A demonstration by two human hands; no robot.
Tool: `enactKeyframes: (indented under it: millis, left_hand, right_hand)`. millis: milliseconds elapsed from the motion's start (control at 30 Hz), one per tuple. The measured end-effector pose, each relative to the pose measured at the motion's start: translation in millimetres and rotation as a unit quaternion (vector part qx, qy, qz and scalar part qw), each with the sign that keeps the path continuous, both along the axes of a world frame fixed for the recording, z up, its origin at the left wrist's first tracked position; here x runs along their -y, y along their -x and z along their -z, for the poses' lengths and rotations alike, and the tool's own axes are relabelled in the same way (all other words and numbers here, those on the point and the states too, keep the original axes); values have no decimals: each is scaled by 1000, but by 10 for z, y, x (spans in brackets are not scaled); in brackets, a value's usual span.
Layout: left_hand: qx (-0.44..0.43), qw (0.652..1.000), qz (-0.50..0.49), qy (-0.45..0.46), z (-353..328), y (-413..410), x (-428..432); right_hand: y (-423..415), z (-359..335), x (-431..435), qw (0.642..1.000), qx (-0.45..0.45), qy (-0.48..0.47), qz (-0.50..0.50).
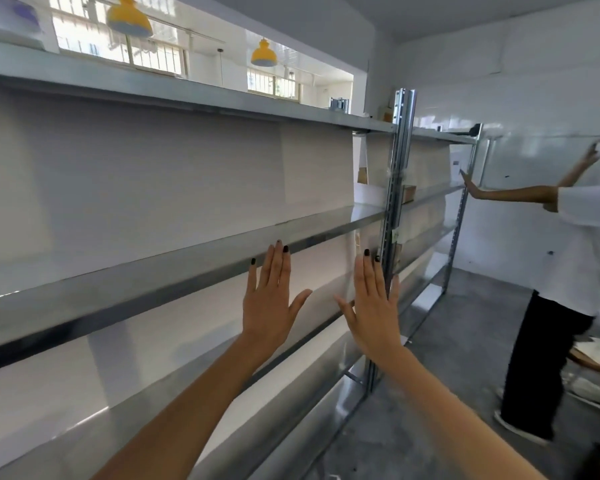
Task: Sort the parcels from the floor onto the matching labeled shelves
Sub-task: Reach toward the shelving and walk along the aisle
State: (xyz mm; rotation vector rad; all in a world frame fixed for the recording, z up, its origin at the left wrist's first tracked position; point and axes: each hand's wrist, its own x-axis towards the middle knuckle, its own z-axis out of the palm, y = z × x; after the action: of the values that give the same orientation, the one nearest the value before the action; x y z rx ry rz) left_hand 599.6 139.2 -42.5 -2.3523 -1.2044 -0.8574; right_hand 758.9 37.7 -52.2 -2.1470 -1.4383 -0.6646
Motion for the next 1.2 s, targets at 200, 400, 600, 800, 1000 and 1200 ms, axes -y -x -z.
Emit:
enactKeyframes:
  millis: [200,400,600,800,1000,1200]
  left_hand:
    - [-9,998,62,-10,165,-525,-107]
    - [4,993,119,7,184,-924,-250]
    - [0,984,176,14,215,-1282,-348]
    - [-9,973,228,25,352,-1759,-267]
    - [-15,958,282,53,456,-2310,-88]
    - [-12,953,294,69,553,-3022,69]
  right_hand:
    - [-311,66,29,999,-20,-3,41]
    - [-681,133,-32,996,-21,-18,79]
    - [-1027,270,61,989,-13,3,148]
    - [-1391,414,396,976,-27,18,217]
    - [-1835,484,730,964,-48,42,259]
    - [-2495,595,889,963,-47,40,262]
